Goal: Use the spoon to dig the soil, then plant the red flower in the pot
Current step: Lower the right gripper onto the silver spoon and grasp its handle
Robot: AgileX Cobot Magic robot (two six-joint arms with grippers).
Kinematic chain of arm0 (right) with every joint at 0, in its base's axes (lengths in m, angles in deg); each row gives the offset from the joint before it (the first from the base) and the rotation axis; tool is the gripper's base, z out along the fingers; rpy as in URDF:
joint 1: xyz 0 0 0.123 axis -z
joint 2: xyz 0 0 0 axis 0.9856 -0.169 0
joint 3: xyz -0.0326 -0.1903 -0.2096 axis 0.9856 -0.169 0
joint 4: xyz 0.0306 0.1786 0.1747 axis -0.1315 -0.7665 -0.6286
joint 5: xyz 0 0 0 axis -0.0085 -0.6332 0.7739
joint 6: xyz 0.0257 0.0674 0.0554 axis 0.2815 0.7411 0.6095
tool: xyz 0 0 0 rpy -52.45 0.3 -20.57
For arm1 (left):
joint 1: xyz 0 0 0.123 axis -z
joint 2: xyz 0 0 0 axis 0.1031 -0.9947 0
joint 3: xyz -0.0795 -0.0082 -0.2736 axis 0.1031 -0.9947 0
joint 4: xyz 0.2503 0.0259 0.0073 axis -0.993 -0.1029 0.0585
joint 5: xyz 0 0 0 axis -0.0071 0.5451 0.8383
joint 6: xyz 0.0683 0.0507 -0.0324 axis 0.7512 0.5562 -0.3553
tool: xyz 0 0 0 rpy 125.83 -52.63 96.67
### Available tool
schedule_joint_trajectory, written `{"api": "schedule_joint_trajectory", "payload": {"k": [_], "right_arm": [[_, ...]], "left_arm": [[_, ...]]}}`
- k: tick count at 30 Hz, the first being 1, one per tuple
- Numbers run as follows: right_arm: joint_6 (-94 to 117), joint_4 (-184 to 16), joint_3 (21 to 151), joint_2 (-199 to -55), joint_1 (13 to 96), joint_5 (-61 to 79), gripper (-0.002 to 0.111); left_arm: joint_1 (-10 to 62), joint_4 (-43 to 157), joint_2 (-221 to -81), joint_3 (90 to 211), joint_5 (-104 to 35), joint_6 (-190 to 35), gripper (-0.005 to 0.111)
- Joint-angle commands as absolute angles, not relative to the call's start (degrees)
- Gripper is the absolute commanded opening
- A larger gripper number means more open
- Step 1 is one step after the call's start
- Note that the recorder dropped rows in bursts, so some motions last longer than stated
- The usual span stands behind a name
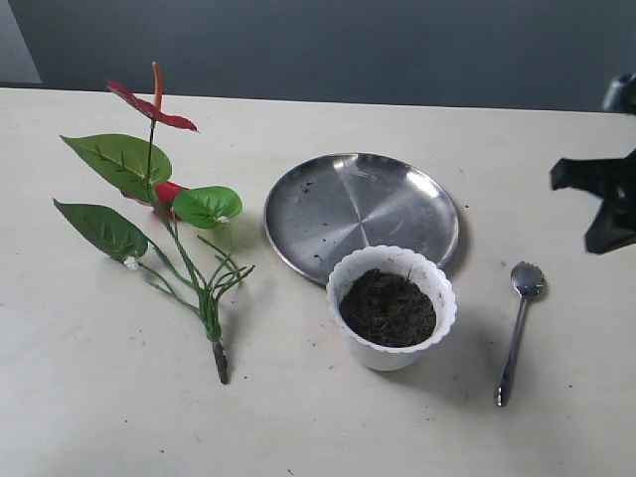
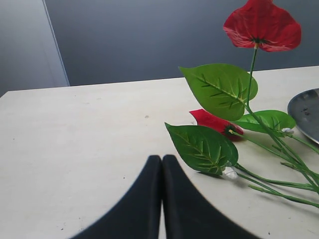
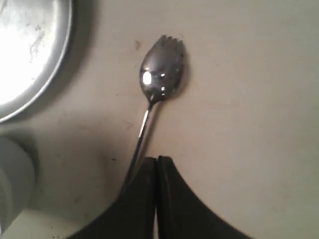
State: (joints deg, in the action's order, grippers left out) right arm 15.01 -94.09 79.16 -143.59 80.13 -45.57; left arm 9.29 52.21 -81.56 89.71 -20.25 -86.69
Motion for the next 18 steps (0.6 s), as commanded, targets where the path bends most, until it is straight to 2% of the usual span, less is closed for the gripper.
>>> {"api": "schedule_joint_trajectory", "payload": {"k": [1,4,8,10,18], "right_arm": [[14.43,-96.3,77.91,-151.01,74.75,-37.9,-0.001],[14.42,-98.63,77.91,-154.06,72.17,-35.54,0.008],[16.08,-97.99,77.91,-157.21,70.93,-35.39,0.036],[17.08,-97.76,77.91,-157.9,70.93,-35.83,0.044],[22.15,-92.46,77.89,-158.43,70.93,-38.35,0.041]], "left_arm": [[8.91,52.3,-81.49,89.84,-20.79,-86.84,0.001],[8.91,52.3,-81.49,89.84,-20.79,-86.84,0.001],[8.91,52.3,-81.49,89.84,-20.79,-86.84,0.001],[8.91,52.3,-81.49,89.84,-20.79,-86.94,0.001],[8.91,52.3,-81.49,89.84,-20.79,-86.83,0.001]]}}
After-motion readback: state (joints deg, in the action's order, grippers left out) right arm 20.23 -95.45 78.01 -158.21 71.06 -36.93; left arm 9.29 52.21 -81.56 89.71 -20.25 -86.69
